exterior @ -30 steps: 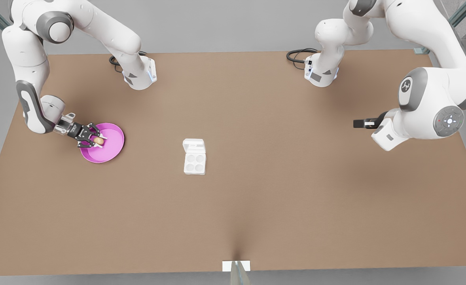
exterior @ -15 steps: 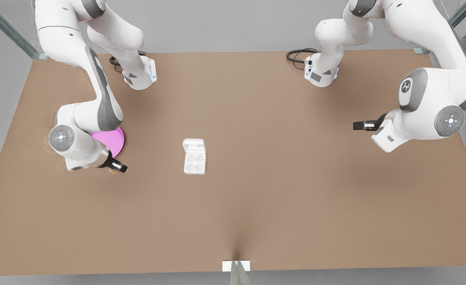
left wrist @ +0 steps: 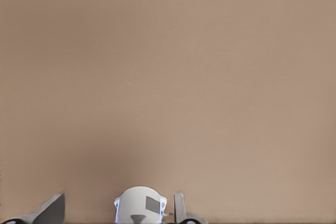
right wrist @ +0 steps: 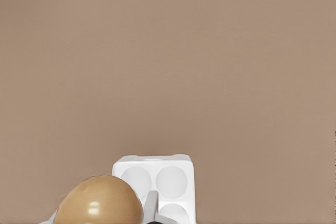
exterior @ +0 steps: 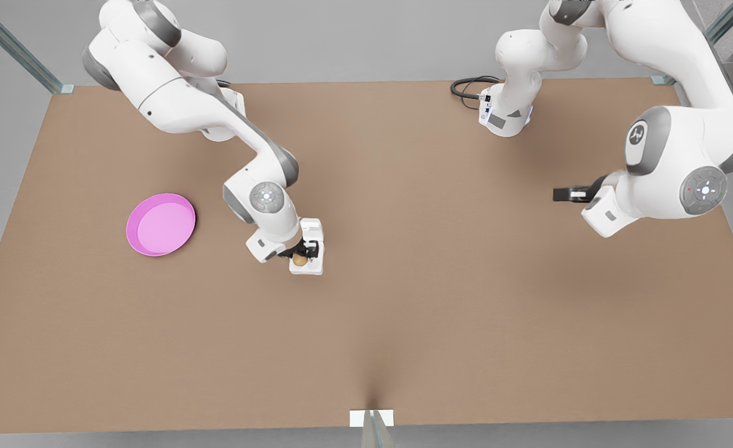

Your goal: Pack egg into the box and close the box lid

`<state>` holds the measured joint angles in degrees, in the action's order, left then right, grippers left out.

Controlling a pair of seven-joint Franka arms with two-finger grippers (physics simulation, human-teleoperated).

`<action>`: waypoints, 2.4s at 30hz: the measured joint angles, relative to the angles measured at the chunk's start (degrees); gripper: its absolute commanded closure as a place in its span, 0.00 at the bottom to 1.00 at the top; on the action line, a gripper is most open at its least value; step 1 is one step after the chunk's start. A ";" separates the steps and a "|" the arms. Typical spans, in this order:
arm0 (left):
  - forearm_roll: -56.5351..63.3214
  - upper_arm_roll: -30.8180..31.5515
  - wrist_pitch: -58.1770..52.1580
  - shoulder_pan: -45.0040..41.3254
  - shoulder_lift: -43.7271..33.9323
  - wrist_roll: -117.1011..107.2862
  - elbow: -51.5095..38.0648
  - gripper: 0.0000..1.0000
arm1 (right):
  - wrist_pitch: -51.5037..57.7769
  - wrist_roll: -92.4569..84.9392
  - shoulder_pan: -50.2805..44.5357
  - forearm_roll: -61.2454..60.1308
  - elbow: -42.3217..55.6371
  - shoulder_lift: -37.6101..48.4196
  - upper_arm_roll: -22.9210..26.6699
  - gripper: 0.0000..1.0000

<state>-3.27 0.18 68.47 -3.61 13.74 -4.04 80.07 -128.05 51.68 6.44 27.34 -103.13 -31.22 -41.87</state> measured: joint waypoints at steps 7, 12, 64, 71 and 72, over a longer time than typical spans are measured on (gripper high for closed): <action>0.13 -0.01 -0.35 0.02 0.94 0.00 0.00 0.00 | -5.97 0.20 -3.08 -0.05 -0.53 -5.61 0.90 0.79; 0.24 -0.01 -1.14 0.02 0.94 -0.09 -0.09 0.00 | -9.60 -0.19 -3.30 -3.66 -1.01 -6.29 0.97 0.79; -9.72 9.61 46.96 -44.88 29.70 -53.63 -9.05 0.79 | 32.76 -49.48 0.40 -29.19 15.15 22.55 41.62 0.00; -6.86 9.23 54.86 -46.65 34.53 -46.93 -10.79 0.79 | 33.63 -49.50 -0.05 -29.49 15.67 21.90 41.48 0.00; -6.54 9.23 56.08 -46.59 34.88 -46.94 -10.81 0.79 | 33.65 -49.00 -0.04 -29.41 15.76 21.73 41.51 0.00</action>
<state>-9.81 9.40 124.55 -50.20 48.63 -50.98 69.26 -94.40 2.68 6.40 -2.06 -87.37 -9.49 -0.36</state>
